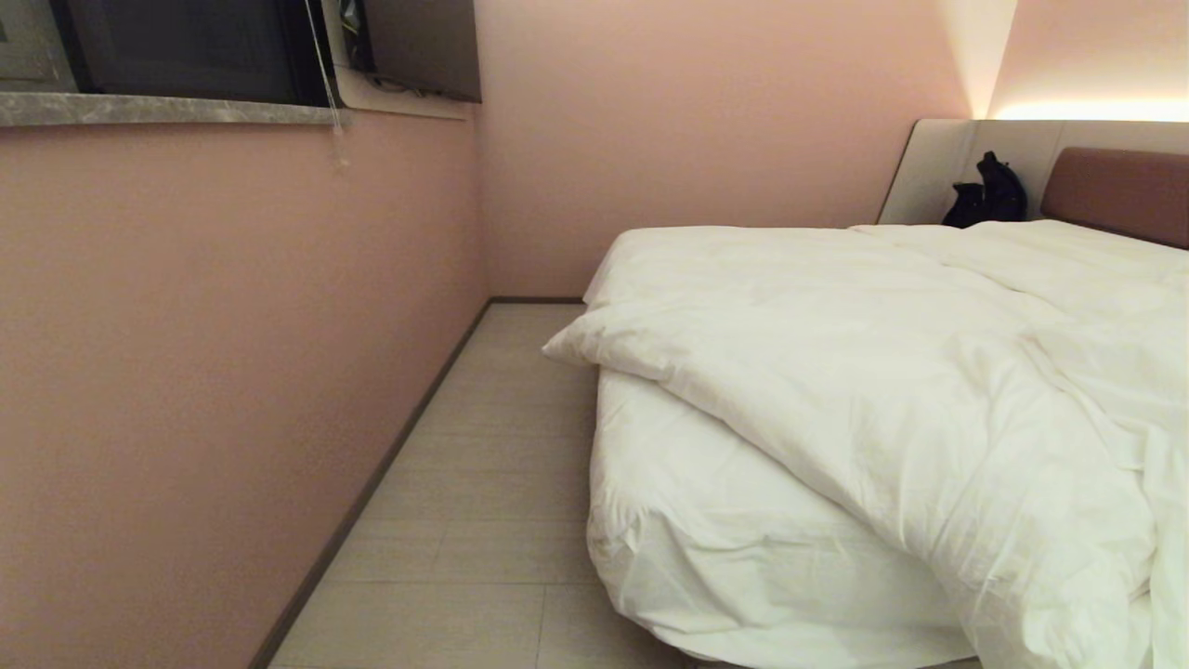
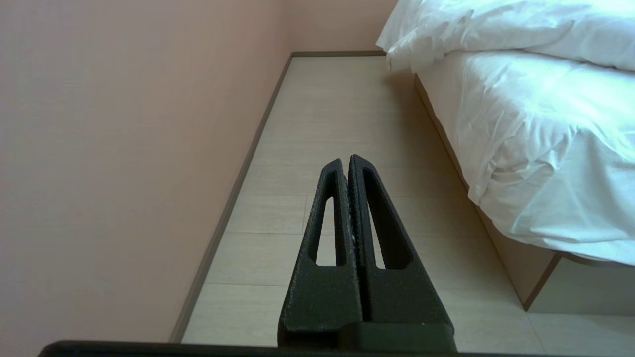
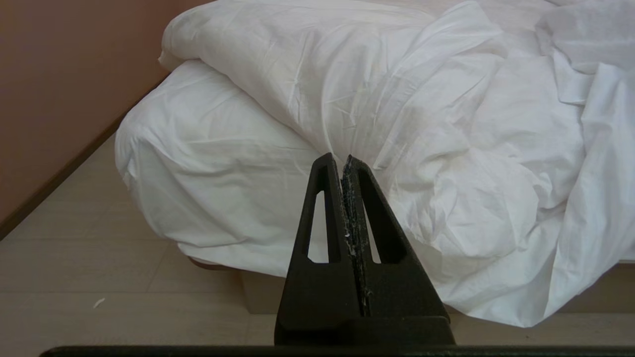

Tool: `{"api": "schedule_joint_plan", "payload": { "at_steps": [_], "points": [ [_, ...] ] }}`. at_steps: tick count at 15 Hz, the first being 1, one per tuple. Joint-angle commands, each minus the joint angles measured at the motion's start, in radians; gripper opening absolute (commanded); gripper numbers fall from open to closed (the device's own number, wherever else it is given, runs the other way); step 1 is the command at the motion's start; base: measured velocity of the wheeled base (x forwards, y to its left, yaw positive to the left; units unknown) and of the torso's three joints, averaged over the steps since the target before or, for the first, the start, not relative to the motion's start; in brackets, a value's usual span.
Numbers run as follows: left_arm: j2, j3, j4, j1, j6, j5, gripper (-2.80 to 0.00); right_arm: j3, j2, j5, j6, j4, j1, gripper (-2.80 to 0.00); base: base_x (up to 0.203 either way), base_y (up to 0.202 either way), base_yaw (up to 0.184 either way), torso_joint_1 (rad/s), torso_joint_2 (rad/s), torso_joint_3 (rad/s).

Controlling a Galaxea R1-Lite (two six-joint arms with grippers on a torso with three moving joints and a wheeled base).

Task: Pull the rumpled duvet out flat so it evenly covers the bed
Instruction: Hold the folded corner of the quilt

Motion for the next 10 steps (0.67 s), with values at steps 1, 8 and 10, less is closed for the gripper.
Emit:
{"api": "schedule_joint_plan", "payload": {
  "at_steps": [1,8,10],
  "points": [
    [0.000,0.000,0.000,0.000,0.001,-0.001,-2.80,0.000,0.001,0.000,0.000,0.000,0.000,-2.80,0.000,0.000,0.000,0.000,0.00,0.000],
    [0.000,-0.002,0.000,0.000,0.005,0.000,-2.80,0.000,0.001,0.000,0.000,0.000,0.000,-2.80,0.000,0.000,0.000,0.000,0.00,0.000],
    [0.000,-0.002,0.000,0.000,0.005,0.000,-2.80,0.000,0.001,0.000,0.000,0.000,0.000,-2.80,0.000,0.000,0.000,0.000,0.00,0.000]
  ]
}}
